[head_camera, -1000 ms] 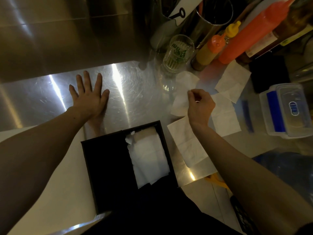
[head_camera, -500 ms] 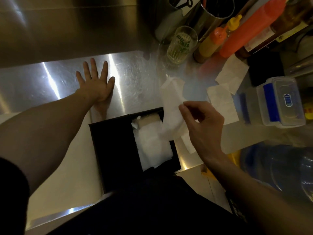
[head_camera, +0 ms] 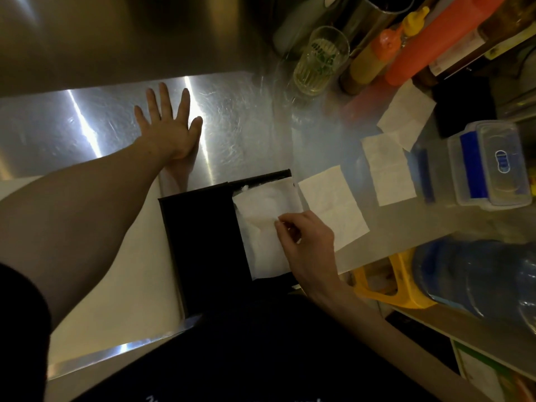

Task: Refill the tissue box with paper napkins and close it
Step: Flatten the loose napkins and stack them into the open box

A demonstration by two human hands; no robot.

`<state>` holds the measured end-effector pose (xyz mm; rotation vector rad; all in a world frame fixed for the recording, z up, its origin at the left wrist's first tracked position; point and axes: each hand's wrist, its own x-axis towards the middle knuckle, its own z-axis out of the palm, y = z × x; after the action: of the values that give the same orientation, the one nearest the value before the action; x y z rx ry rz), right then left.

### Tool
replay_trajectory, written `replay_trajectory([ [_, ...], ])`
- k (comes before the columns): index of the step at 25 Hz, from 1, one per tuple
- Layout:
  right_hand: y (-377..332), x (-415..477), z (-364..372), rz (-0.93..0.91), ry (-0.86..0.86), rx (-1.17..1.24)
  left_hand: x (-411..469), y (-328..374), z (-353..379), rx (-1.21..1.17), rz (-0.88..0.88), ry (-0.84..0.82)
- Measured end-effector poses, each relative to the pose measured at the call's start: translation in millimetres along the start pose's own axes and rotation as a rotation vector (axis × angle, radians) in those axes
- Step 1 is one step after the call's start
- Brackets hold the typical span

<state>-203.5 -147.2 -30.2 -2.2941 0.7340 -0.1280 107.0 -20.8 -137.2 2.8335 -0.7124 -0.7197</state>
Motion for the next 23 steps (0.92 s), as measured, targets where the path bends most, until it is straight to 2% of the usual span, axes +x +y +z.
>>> replay_trajectory([
  [3, 7, 1, 13, 0.029, -0.056, -0.038, 1, -1, 2, 0.005, 0.000, 0.013],
  [9, 12, 0, 25, 0.003, -0.281, -0.217, 2, -2, 5, 0.001, 0.010, 0.033],
  [11, 11, -1, 26, -0.042, -0.275, -0.235, 2, -2, 5, -0.003, 0.012, 0.041],
  [14, 7, -1, 30, -0.171, -0.180, -0.245, 1, -1, 5, -0.004, 0.010, 0.040],
  [17, 7, 7, 39, -0.308, -0.099, -0.369, 1, -1, 4, 0.000, 0.007, 0.036],
  [23, 19, 17, 55, -0.277, -0.373, -0.470, -1, -1, 3, -0.003, 0.017, 0.037],
])
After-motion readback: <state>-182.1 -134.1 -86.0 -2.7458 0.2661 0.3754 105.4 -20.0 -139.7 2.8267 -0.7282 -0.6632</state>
